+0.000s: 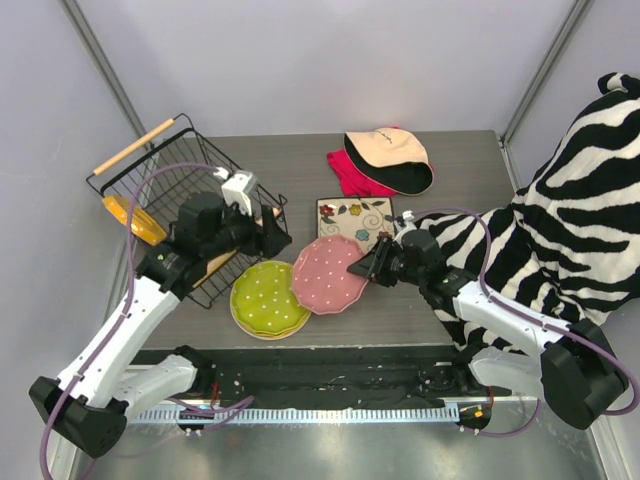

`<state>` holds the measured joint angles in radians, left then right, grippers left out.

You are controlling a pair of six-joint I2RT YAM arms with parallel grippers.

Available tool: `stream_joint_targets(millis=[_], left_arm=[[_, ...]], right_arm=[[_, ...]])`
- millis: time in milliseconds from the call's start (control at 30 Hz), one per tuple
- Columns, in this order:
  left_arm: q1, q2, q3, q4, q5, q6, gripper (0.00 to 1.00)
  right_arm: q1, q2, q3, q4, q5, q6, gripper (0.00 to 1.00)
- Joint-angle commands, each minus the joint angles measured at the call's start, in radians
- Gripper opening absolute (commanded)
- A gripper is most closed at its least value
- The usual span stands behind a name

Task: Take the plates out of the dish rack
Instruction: Place the plate at the center of the board.

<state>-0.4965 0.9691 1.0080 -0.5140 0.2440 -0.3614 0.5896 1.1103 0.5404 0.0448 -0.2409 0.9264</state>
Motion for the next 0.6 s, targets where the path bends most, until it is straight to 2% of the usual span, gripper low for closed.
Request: stream_joint_targets(millis=[0, 167, 567], left_arm=[[0.108, 0.037, 0.090, 0.019, -0.002, 0.039, 0.76], [0.278, 0.057, 0.129, 0.054, 0.078, 0.013, 0.77], [0.357, 0.072, 0.080, 0.101, 0.064, 0.045, 0.78]], right_arm=[[0.025, -0.017, 0.079, 0.208, -0.049, 0.055, 0.01], [0.068, 0.066, 0.082, 0.260, -0.041, 0.063, 0.01], [0.205, 0.302, 0.173, 0.372, -0.047, 0.084, 0.01]])
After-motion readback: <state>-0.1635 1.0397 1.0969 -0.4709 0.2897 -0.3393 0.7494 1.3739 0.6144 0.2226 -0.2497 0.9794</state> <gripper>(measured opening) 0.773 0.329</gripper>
